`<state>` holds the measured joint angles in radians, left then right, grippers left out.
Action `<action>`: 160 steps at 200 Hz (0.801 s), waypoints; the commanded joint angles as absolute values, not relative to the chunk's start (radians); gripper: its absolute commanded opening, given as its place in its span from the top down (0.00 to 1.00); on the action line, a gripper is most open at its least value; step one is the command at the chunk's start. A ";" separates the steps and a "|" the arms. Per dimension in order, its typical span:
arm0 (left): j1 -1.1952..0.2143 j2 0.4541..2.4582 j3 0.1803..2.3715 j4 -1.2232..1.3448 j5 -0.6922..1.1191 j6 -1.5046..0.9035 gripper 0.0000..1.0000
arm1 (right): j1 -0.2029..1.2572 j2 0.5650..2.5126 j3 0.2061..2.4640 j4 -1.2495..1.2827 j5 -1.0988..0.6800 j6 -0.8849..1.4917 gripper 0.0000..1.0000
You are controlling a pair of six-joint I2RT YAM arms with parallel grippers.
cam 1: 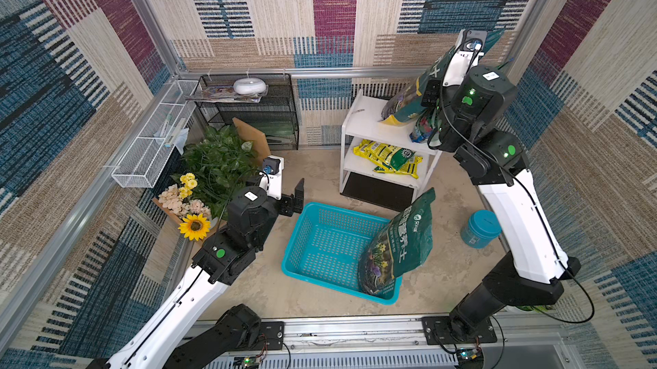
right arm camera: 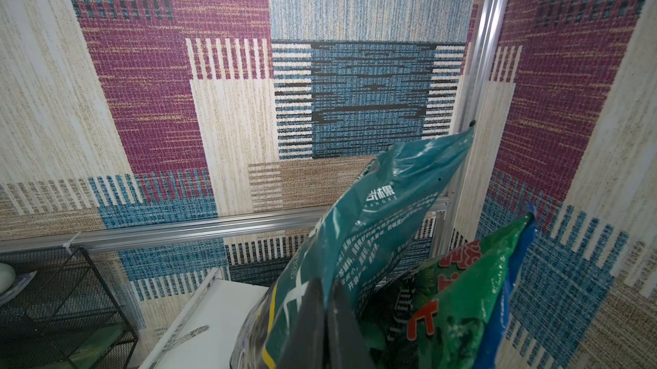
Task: Take down the fertilizer bag from the shelf
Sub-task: Pick up the fertilizer bag from the shelf.
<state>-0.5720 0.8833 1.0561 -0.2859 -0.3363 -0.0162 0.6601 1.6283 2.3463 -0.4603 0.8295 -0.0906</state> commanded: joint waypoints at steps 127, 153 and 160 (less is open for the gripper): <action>-0.501 0.869 1.063 -0.290 -0.391 -0.074 0.05 | 0.689 1.456 2.295 -0.476 0.059 0.226 1.00; -0.439 0.862 1.065 -0.297 -0.383 -0.107 0.05 | 0.719 1.399 2.175 -0.451 -0.001 0.249 1.00; -0.425 0.862 1.063 -0.295 -0.376 -0.112 0.05 | 0.735 1.386 2.146 -0.447 0.001 0.247 1.00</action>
